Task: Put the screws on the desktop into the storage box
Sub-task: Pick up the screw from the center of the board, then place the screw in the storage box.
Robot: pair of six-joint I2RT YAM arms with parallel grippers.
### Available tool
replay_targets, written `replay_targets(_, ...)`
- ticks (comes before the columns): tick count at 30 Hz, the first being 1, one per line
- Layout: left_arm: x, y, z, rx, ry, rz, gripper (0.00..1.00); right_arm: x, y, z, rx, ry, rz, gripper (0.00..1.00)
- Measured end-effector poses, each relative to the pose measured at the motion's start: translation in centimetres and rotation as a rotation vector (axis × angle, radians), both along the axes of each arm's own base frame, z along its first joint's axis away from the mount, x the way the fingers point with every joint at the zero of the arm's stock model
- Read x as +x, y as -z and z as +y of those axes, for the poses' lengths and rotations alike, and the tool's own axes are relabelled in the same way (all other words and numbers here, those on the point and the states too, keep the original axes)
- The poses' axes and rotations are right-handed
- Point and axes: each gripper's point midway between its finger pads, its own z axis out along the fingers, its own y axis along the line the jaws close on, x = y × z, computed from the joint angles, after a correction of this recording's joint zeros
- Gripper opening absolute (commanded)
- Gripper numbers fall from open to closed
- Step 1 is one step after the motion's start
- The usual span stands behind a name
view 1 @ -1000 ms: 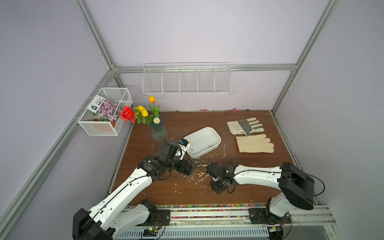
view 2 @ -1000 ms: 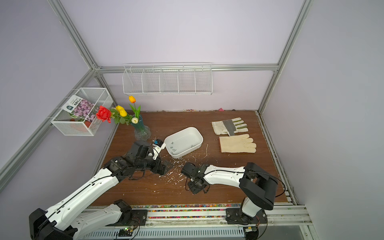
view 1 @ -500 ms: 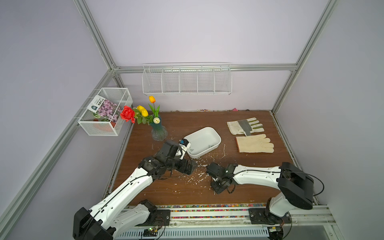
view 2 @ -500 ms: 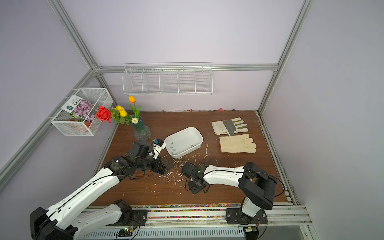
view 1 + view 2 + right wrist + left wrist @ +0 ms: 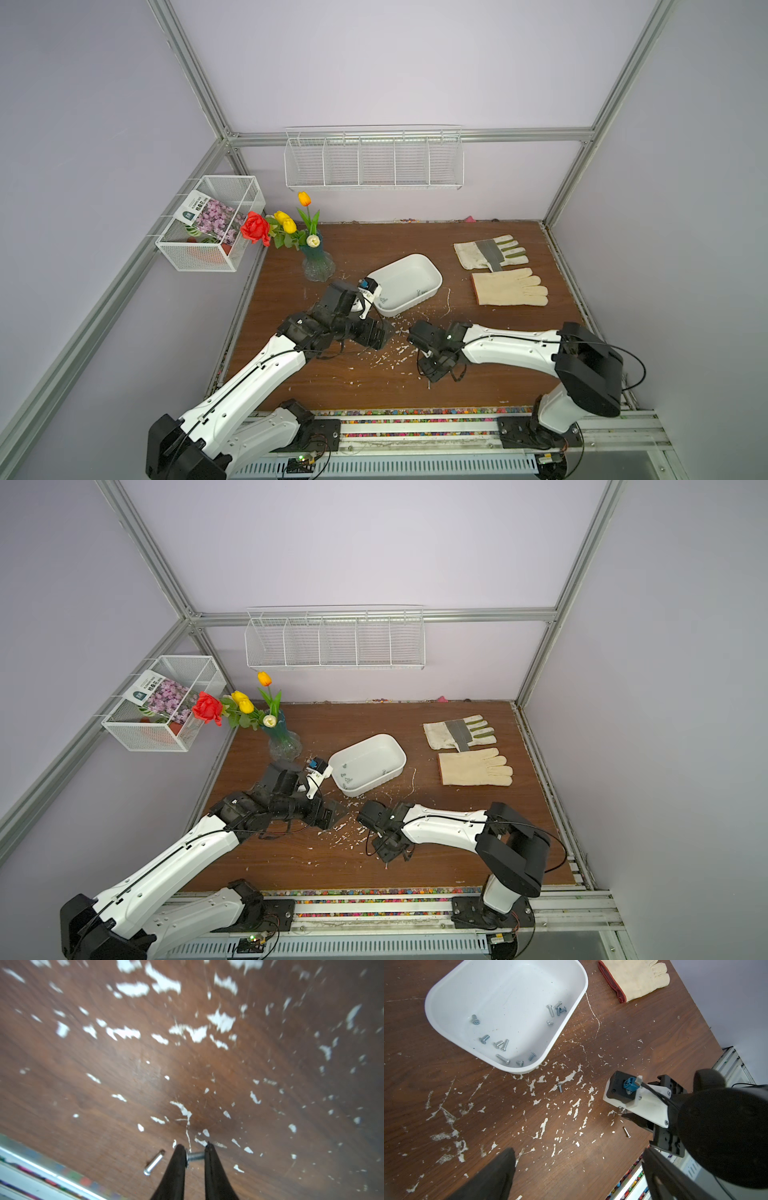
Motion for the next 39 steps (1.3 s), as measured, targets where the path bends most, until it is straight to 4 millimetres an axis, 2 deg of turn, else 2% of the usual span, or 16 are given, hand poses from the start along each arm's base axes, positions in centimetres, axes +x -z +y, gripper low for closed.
replay_targets(4,0.2,-0.3,0.3,0.005,-0.015,-0.020,0.99,2.6,-1.9,0.6,0.035,0.016,-0.038,0.18)
replay_targets(11,0.3,-1.0,0.7,0.001,-0.030,-0.051,0.99,8.7,-6.3,0.8,0.108,0.061,-0.115,0.18)
replay_targets(14,0.3,-0.9,0.7,0.002,-0.030,-0.051,0.99,11.3,-7.5,1.2,0.137,0.072,-0.136,0.18)
replay_targets(23,0.3,-0.5,0.7,0.009,-0.030,-0.042,0.99,17.9,-7.8,3.4,0.168,0.081,-0.163,0.19)
replay_targets(25,0.3,-0.3,0.7,0.013,-0.030,-0.036,0.99,19.2,-7.7,3.9,0.174,0.082,-0.172,0.21)
replay_targets(28,0.4,-0.1,0.6,0.019,-0.029,-0.029,0.99,20.5,-7.5,4.4,0.183,0.083,-0.180,0.33)
replay_targets(30,0.4,0.0,0.6,0.021,-0.030,-0.026,0.99,20.9,-7.3,4.2,0.179,0.091,-0.183,0.53)
replay_targets(33,0.4,0.2,0.6,0.025,-0.029,-0.021,0.99,21.3,-7.5,3.7,0.172,0.092,-0.206,0.63)
replay_targets(35,0.5,0.4,0.6,0.029,-0.031,-0.016,0.99,21.2,-7.9,3.1,0.171,0.093,-0.221,0.69)
replay_targets(39,0.6,0.7,0.7,0.035,-0.035,-0.008,0.99,19.8,-9.9,1.2,0.200,0.105,-0.242,0.97)
